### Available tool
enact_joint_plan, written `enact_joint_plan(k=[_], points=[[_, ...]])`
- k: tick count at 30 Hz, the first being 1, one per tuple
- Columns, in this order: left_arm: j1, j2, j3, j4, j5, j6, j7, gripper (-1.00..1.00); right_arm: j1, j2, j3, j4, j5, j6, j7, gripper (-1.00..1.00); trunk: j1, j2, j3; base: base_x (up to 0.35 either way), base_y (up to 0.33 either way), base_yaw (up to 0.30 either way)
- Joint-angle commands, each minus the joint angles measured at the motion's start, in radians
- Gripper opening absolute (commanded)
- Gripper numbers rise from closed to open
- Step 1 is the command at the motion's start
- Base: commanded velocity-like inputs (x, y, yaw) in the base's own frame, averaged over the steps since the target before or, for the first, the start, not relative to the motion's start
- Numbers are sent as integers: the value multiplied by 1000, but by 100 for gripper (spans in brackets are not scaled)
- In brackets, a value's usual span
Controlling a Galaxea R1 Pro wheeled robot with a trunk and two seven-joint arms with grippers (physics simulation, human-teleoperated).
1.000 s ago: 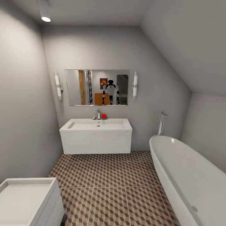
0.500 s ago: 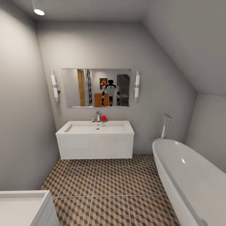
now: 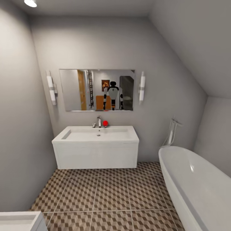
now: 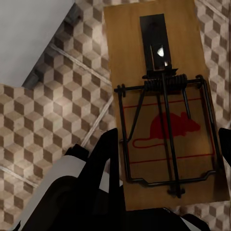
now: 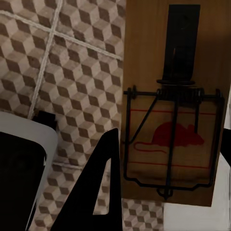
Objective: Take the four mousetraps from the cabinet in the bathroom and place them on the bathroom floor. Make sure all four end up on the same floor surface, and ensure that at least two of them are either under or directly next to the same bathroom sink.
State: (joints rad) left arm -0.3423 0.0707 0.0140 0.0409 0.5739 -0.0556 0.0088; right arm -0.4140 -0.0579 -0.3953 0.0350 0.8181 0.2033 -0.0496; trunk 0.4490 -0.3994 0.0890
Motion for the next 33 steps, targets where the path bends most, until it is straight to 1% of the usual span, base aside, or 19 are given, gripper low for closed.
enact_joint_plan(k=[1, 22, 26, 33], points=[[-1, 0, 1, 4, -4, -6, 2, -100, 0, 0, -8, 3, 9, 1, -4, -100, 1, -1, 0, 335, 0, 0], [-1, 0, 1, 4, -4, -6, 2, -100, 4, 0, -8, 3, 10, 1, -4, -100, 1, -1, 0, 332, 0, 0], [-1, 0, 1, 4, -4, -6, 2, -100, 4, 0, -8, 3, 10, 1, -3, -100, 1, -1, 0, 177, 0, 0], [-1, 0, 1, 4, -5, -6, 2, -100, 4, 0, -8, 3, 10, 1, -3, -100, 1, -1, 0, 39, 0, 0]])
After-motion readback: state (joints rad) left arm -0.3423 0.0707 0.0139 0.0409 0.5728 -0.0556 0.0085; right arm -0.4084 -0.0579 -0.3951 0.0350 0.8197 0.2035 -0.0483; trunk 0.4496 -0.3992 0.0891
